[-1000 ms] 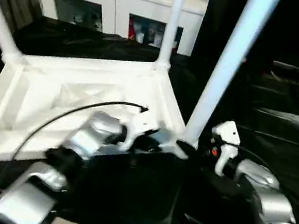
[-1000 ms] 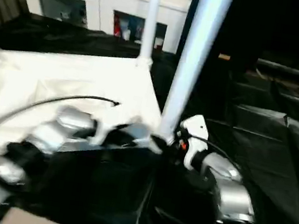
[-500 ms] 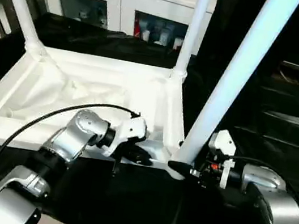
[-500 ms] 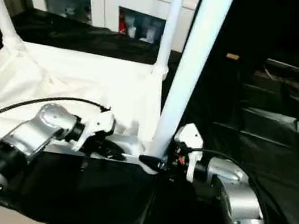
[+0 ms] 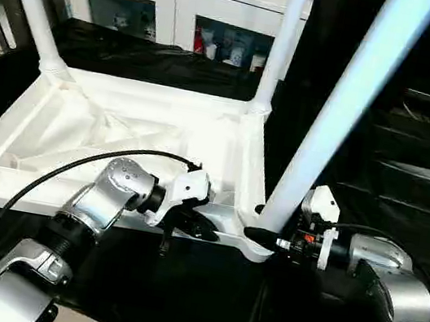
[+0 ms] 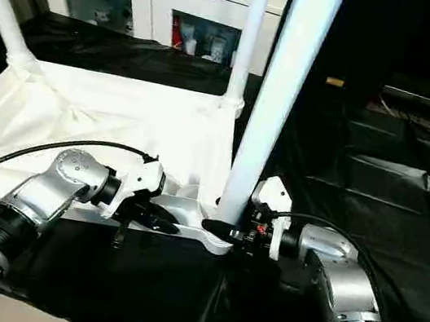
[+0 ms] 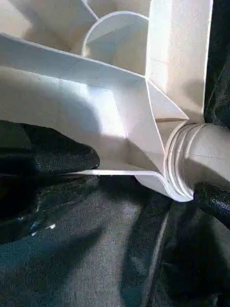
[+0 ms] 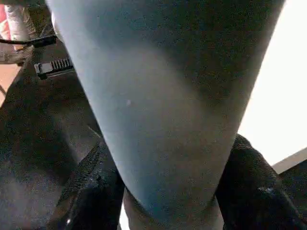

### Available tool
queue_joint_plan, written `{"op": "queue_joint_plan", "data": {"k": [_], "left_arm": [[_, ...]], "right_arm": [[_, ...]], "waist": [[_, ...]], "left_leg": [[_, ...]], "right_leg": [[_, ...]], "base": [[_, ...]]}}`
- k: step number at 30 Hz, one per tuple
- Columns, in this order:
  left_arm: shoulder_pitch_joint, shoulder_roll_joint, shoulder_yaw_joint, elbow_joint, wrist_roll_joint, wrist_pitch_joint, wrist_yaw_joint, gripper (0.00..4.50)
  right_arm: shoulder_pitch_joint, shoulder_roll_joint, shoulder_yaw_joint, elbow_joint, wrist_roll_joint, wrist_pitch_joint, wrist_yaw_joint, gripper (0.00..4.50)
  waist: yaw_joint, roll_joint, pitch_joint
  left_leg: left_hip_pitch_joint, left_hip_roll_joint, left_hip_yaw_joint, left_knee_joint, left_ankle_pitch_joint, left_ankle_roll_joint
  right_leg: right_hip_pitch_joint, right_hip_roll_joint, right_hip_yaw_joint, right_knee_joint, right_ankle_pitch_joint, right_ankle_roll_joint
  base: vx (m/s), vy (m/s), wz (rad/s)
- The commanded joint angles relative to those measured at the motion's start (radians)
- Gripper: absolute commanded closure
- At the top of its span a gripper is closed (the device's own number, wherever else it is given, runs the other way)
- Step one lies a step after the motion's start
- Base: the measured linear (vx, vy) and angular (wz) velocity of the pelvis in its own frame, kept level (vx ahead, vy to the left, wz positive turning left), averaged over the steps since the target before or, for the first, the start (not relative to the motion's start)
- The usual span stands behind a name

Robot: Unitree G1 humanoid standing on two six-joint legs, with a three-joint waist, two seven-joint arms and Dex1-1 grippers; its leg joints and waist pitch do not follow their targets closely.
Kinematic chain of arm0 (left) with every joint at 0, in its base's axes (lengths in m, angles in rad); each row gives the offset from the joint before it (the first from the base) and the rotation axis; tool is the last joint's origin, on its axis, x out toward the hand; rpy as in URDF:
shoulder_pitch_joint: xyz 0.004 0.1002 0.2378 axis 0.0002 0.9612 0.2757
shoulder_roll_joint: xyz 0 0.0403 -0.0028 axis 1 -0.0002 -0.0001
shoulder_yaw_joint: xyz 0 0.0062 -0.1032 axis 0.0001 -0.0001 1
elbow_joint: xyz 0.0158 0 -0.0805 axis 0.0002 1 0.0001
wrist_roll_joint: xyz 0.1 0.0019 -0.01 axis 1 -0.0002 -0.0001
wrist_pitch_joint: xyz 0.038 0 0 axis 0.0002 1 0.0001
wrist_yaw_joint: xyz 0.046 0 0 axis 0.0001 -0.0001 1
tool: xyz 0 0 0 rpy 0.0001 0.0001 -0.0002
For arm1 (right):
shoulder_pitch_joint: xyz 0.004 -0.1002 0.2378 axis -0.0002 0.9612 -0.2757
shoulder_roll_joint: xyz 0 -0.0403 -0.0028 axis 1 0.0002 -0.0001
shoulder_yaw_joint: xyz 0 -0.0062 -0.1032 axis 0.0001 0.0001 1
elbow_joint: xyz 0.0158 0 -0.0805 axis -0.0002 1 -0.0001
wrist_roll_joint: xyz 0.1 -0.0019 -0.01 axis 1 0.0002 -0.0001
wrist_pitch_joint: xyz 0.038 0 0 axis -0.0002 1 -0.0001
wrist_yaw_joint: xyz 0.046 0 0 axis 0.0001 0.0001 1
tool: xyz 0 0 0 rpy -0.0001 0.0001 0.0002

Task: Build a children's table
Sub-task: Rotate leg to tighten

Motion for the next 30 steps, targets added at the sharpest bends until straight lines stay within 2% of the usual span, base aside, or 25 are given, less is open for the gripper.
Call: {"op": "queue_joint_plan", "data": {"k": [1, 2, 4, 5, 6, 7, 8, 9, 10, 13, 14, 15, 16, 17, 18, 19, 20, 21, 23, 26, 27, 28, 30], "left_arm": [[0.012, -0.021, 0.003, 0.024, -0.021, 0.012, 0.029, 4.50], [0.005, -0.033, 0.009, 0.042, -0.012, 0.012, 0.064, 4.50], [-0.019, -0.071, 0.026, 0.089, 0.007, 0.012, 0.158, 4.50], [-0.038, -0.100, 0.037, 0.125, 0.024, 0.010, 0.236, 4.50], [-0.050, -0.117, 0.041, 0.145, 0.033, 0.012, 0.277, 4.50], [-0.054, -0.123, 0.042, 0.152, 0.036, 0.014, 0.290, 4.50], [-0.072, -0.151, 0.046, 0.181, 0.050, 0.017, 0.355, 4.50], [-0.095, -0.188, 0.053, 0.214, 0.059, 0.028, 0.427, 4.50], [-0.109, -0.210, 0.057, 0.235, 0.064, 0.035, 0.471, 4.50], [-0.138, -0.251, 0.058, 0.275, 0.078, 0.037, 0.548, 4.50], [-0.157, -0.281, 0.058, 0.303, 0.081, 0.041, 0.577, 4.50], [-0.157, -0.281, 0.058, 0.303, 0.081, 0.041, 0.577, 4.50], [-0.167, -0.294, 0.057, 0.318, 0.084, 0.040, 0.587, 4.50], [-0.174, -0.300, 0.052, 0.330, 0.091, 0.035, 0.584, 4.50], [-0.181, -0.304, 0.048, 0.345, 0.101, 0.023, 0.583, 4.50], [-0.180, -0.299, 0.043, 0.345, 0.104, 0.015, 0.566, 4.50], [-0.178, -0.295, 0.039, 0.345, 0.105, 0.008, 0.552, 4.50], [-0.174, -0.287, 0.035, 0.346, 0.103, -0.005, 0.526, 4.50], [-0.169, -0.281, 0.033, 0.338, 0.096, -0.012, 0.498, 4.50], [-0.147, -0.246, 0.018, 0.305, 0.082, -0.023, 0.400, 4.50], [-0.131, -0.216, 0.009, 0.280, 0.067, -0.039, 0.315, 4.50], [-0.131, -0.216, 0.009, 0.280, 0.067, -0.039, 0.315, 4.50], [-0.111, -0.182, 0.005, 0.243, 0.038, -0.060, 0.202, 4.50]], "right_arm": [[0.023, 0.013, 0.016, 0.017, 0.008, 0.030, -0.001, 2.40], [0.026, 0.025, 0.014, 0.033, -0.007, 0.027, -0.035, 2.40], [0.026, 0.067, -0.002, 0.080, -0.047, 0.009, -0.152, 2.43], [0.022, 0.102, -0.020, 0.108, -0.060, 0.014, -0.235, 2.45], [0.019, 0.123, -0.030, 0.121, -0.065, 0.024, -0.282, 2.45], [0.018, 0.129, -0.034, 0.125, -0.067, 0.027, -0.297, 2.47], [0.013, 0.162, -0.047, 0.134, -0.071, 0.041, -0.363, 2.50], [0.007, 0.204, -0.061, 0.135, -0.076, 0.050, -0.436, 2.51], [0.004, 0.231, -0.069, 0.135, -0.079, 0.055, -0.481, 2.51], [-0.007, 0.283, -0.078, 0.131, -0.086, 0.083, -0.567, 2.52], [-0.011, 0.315, -0.063, 0.113, -0.109, 0.091, -0.606, 2.52], [-0.011, 0.315, -0.063, 0.113, -0.109, 0.091, -0.606, 2.52], [-0.015, 0.330, -0.057, 0.105, -0.118, 0.099, -0.620, 2.52], [-0.020, 0.330, -0.035, 0.101, -0.137, 0.077, -0.610, 2.52], [-0.024, 0.326, -0.011, 0.097, -0.153, 0.056, -0.592, 2.52], [-0.022, 0.321, -0.009, 0.092, -0.145, 0.047, -0.571, 2.52], [-0.020, 0.318, -0.013, 0.088, -0.134, 0.045, -0.557, 1.97], [-0.019, 0.315, -0.025, 0.079, -0.117, 0.053, -0.543, 1.84], [-0.017, 0.306, -0.023, 0.073, -0.107, 0.053, -0.516, 1.82], [-0.005, 0.247, 0.000, 0.041, -0.095, 0.028, -0.412, 1.58], [0.011, 0.193, 0.010, 0.007, -0.073, 0.004, -0.314, 1.45], [0.011, 0.193, 0.010, 0.007, -0.073, 0.004, -0.314, 1.45], [0.030, 0.125, 0.010, -0.036, -0.043, 0.008, -0.197, 1.45]], "waist": [[-0.001, -0.016, -0.052], [-0.002, -0.016, -0.051], [-0.005, -0.015, -0.045], [-0.007, -0.016, -0.042], [-0.008, -0.016, -0.040], [-0.008, -0.016, -0.042], [-0.009, -0.016, -0.042], [-0.012, -0.010, -0.042], [-0.014, -0.014, -0.042], [-0.016, -0.014, -0.042], [-0.019, -0.007, -0.040], [-0.019, -0.009, -0.040], [-0.019, -0.009, -0.041], [-0.019, -0.009, -0.040], [-0.020, -0.004, -0.041], [-0.020, -0.005, -0.040], [-0.020, -0.005, -0.041], [-0.020, -0.008, -0.040], [-0.021, -0.007, -0.040], [-0.020, -0.008, -0.041], [-0.018, -0.010, -0.044], [-0.017, -0.010, -0.044], [-0.016, -0.013, -0.046]], "left_leg": [[0.014, 0.015, -0.001, -0.059, -0.175, 0.071], [0.014, 0.015, -0.001, -0.059, -0.179, 0.069], [0.016, 0.014, -0.001, -0.065, -0.229, 0.047], [0.018, 0.012, -0.002, -0.070, -0.274, 0.021], [0.020, 0.011, -0.003, -0.071, -0.293, 0.007], [0.025, 0.012, -0.007, -0.075, -0.326, -0.011], [0.023, 0.012, -0.010, -0.076, -0.331, -0.015], [0.021, 0.012, -0.011, -0.080, -0.339, -0.025], [0.022, 0.009, -0.012, -0.080, -0.347, -0.034], [0.025, 0.007, -0.013, -0.080, -0.364, -0.036], [0.021, 0.006, -0.014, -0.082, -0.379, -0.034], [0.026, 0.006, -0.014, -0.081, -0.396, -0.031], [0.026, 0.005, -0.014, -0.081, -0.401, -0.028], [0.025, 0.005, -0.014, -0.081, -0.402, -0.025], [0.025, 0.006, -0.017, -0.083, -0.408, -0.027], [0.025, 0.007, -0.017, -0.083, -0.411, -0.028], [0.024, 0.008, -0.018, -0.085, -0.414, -0.026], [0.021, 0.008, -0.019, -0.086, -0.411, -0.023], [0.020, 0.008, -0.019, -0.087, -0.417, -0.018], [0.019, 0.011, -0.018, -0.086, -0.403, -0.009], [0.014, 0.012, -0.018, -0.086, -0.372, 0.001], [0.012, 0.013, -0.017, -0.085, -0.363, 0.008], [0.012, 0.013, -0.013, -0.081, -0.336, 0.023]], "right_leg": [[0.040, -0.012, 0.009, -0.054, -0.076, -0.254], [0.040, -0.012, 0.009, -0.055, -0.082, -0.252], [0.034, -0.014, 0.010, -0.066, -0.167, -0.234], [0.033, -0.014, 0.009, -0.075, -0.248, -0.212], [0.030, -0.014, 0.010, -0.079, -0.290, -0.201], [0.029, -0.018, 0.009, -0.086, -0.363, -0.174], [0.030, -0.019, 0.010, -0.087, -0.377, -0.164], [0.029, -0.015, 0.009, -0.090, -0.372, -0.151], [0.026, -0.014, 0.008, -0.090, -0.370, -0.144], [0.022, -0.014, 0.009, -0.095, -0.393, -0.132], [0.023, -0.013, 0.008, -0.100, -0.404, -0.121], [0.019, -0.013, 0.007, -0.104, -0.423, -0.115], [0.020, -0.014, 0.007, -0.105, -0.429, -0.114], [0.019, -0.013, 0.007, -0.106, -0.435, -0.111], [0.018, -0.014, 0.007, -0.109, -0.439, -0.108], [0.019, -0.014, 0.006, -0.108, -0.435, -0.109], [0.019, -0.014, 0.006, -0.107, -0.425, -0.111], [0.022, -0.015, 0.006, -0.106, -0.420, -0.113], [0.022, -0.015, 0.005, -0.106, -0.424, -0.114], [0.025, -0.016, 0.007, -0.104, -0.395, -0.121], [0.032, -0.017, 0.008, -0.099, -0.351, -0.132], [0.033, -0.017, 0.008, -0.097, -0.331, -0.137], [0.034, -0.016, 0.009, -0.092, -0.277, -0.159]], "base": [[0.000, 0.000, 0.00], [0.000, 0.000, 0.00], [0.000, 0.000, 0.00], [0.000, 0.000, 0.00], [0.000, 0.000, 0.00], [0.000, 0.000, 0.00], [0.000, 0.000, 0.00], [0.000, 0.000, 0.00], [0.000, 0.000, 0.00], [0.000, 0.000, 0.00], [0.000, 0.000, 0.00], [0.000, 0.000, 0.00], [0.000, 0.000, 0.00], [0.000, 0.000, 0.00], [0.000, 0.000, 0.00], [0.000, 0.000, 0.00], [0.000, 0.000, 0.00], [0.000, 0.000, 0.00], [0.000, 0.000, 0.00], [0.000, 0.000, 0.00], [0.000, 0.000, 0.00], [0.000, 0.000, 0.00], [0.000, 0.000, 0.00]]}}
